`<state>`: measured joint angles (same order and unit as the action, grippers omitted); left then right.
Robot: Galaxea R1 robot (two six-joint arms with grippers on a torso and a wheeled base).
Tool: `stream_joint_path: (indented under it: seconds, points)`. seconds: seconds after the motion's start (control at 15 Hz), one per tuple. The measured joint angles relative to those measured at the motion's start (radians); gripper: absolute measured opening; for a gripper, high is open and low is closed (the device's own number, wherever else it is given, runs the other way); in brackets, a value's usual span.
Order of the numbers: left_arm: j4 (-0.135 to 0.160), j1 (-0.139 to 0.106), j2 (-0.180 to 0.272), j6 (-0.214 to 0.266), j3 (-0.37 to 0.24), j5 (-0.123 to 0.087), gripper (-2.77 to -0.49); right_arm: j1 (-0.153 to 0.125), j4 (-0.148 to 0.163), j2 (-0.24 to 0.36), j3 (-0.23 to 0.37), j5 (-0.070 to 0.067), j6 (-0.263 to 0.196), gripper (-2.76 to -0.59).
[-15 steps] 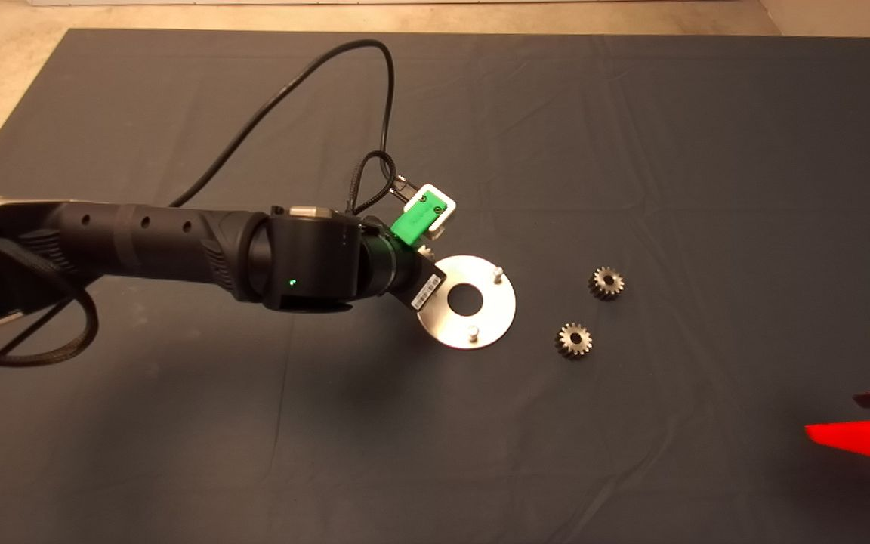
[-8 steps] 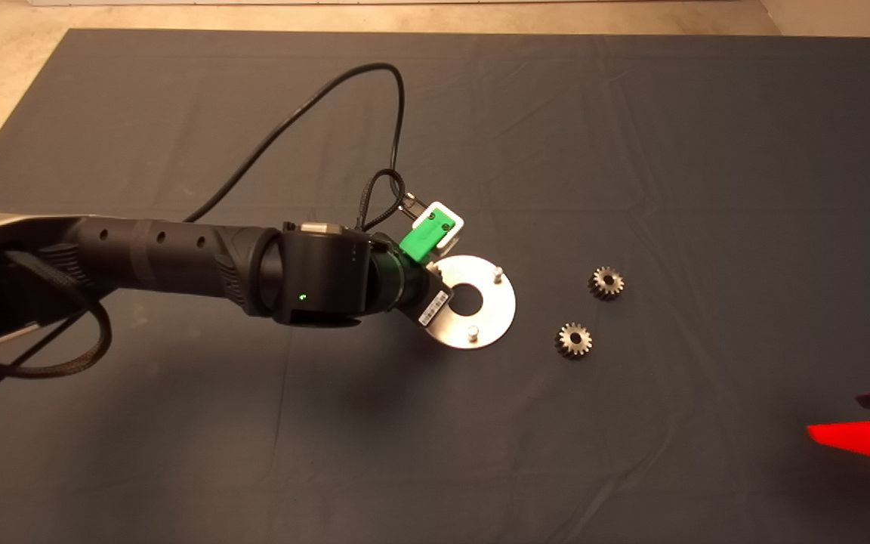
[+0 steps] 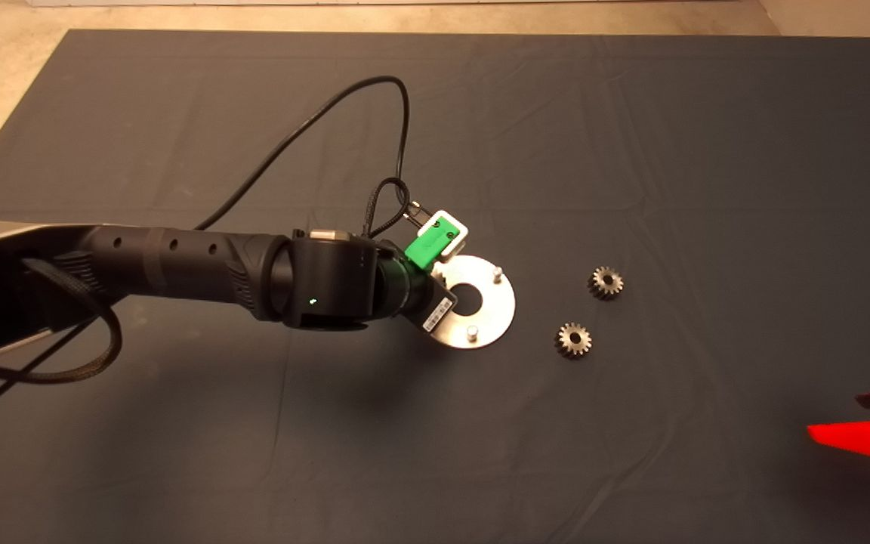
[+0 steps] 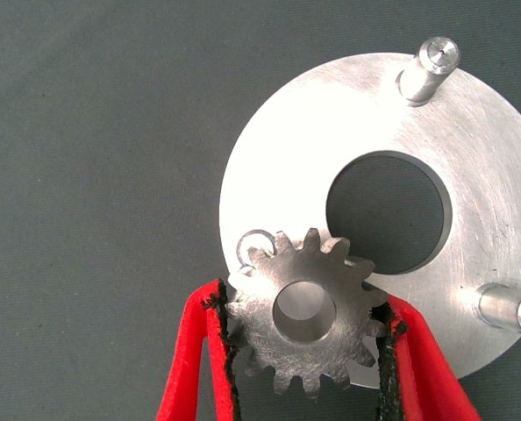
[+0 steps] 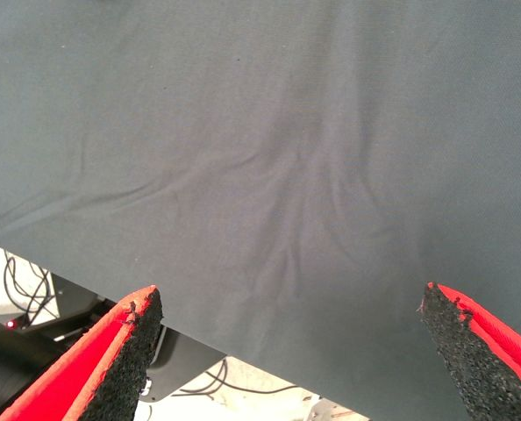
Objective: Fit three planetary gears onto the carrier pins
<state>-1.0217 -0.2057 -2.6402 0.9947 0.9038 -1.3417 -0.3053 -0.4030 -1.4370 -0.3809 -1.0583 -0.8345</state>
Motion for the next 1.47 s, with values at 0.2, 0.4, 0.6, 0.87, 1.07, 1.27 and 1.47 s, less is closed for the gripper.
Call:
stream_joint_path:
  seconds: [0.2,0.4,0.6,0.87,1.07,1.27,1.47]
  points:
    - [-0.002,-0.004,-0.005,-0.010,0.011,0.000,-2.66,0.000,0.000,0.001,0.000,0.000,0.000,-1.15]
    - [-0.001,-0.005,-0.005,-0.011,0.014,0.000,-2.66,0.000,0.000,0.001,0.000,0.000,0.000,-1.15]
    - [-0.002,-0.008,-0.005,-0.013,0.023,0.001,-2.66,0.000,0.000,0.000,0.000,0.000,0.000,-1.15]
    - [-0.002,-0.009,-0.005,-0.013,0.024,0.003,-2.66,0.000,0.000,0.000,0.000,0.000,0.000,-1.15]
    - [-0.004,-0.010,-0.005,-0.013,0.036,0.034,-2.66,0.000,0.000,0.001,0.000,0.000,0.000,-1.15]
    - [-0.002,-0.014,-0.005,-0.016,0.044,0.041,-2.66,0.000,0.000,0.000,0.000,0.000,0.000,-1.15]
    - [-0.003,-0.015,-0.005,-0.028,0.053,0.044,-2.66,0.000,0.000,0.001,0.000,0.000,0.000,-1.15]
